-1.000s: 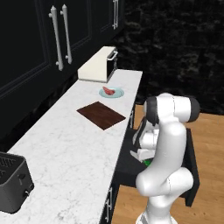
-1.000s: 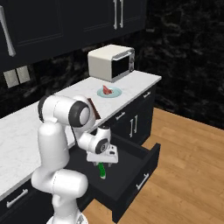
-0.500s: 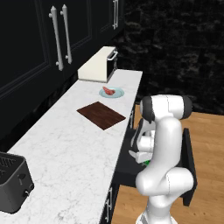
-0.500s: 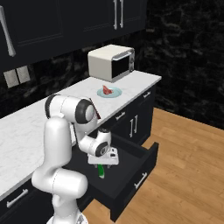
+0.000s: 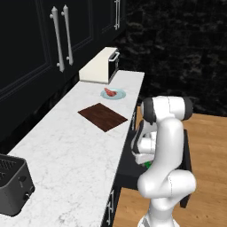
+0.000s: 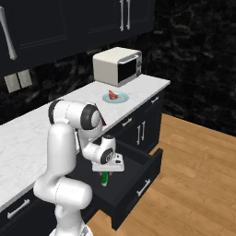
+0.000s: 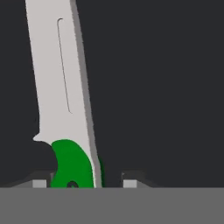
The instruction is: Pick up the knife from the drawer and place it on the cutting board. Then place the meat from the plate to the cutting board.
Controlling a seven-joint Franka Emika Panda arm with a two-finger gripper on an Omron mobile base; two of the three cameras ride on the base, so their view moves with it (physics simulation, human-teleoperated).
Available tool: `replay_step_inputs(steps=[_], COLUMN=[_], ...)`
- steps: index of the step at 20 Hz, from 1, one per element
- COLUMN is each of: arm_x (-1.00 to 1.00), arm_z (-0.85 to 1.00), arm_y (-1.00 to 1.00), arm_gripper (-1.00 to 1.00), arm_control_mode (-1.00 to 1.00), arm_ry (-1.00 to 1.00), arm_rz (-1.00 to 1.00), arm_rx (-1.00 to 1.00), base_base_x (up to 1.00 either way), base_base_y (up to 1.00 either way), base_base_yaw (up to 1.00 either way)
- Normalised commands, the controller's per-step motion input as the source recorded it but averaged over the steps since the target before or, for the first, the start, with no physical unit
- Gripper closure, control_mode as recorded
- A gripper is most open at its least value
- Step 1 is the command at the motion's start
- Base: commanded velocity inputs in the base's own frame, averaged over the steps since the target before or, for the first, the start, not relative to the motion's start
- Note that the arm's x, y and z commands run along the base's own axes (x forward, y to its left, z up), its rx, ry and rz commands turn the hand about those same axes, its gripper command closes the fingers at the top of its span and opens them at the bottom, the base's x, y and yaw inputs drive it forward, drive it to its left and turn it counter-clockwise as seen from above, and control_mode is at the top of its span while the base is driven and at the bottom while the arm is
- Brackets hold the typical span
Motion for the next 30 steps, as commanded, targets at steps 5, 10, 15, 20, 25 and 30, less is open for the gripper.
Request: replay_step_inputs(steps=[5, 10, 15, 20, 25, 30], arm_x=[-0.12, -0.37, -0.38, -0.41, -0.23, -0.09], arm_z=[-0.21, 0.2, 0.82, 1.0, 1.0, 1.0], arm_y=[0.0, -0.05, -0.06, 0.0, -0.05, -0.28], arm_gripper=[1.0, 1.0, 1.0, 1.0, 1.0, 1.0], arm_control_mode=[-1.0, -1.0, -1.0, -1.0, -1.0, -1.0], arm_ry=[0.0, -0.01, -0.02, -0.04, -0.02, 0.0], arm_rz=[0.05, 0.0, 0.0, 0.0, 0.0, 0.0], arm_rx=[0.0, 0.0, 0.0, 0.04, 0.06, 0.07], base_base_x=[0.0, 0.0, 0.0, 0.0, 0.0, 0.0], base_base_y=[0.0, 0.0, 0.0, 0.0, 0.0, 0.0], base_base_yaw=[0.0, 0.0, 0.0, 0.0, 0.0, 0.0])
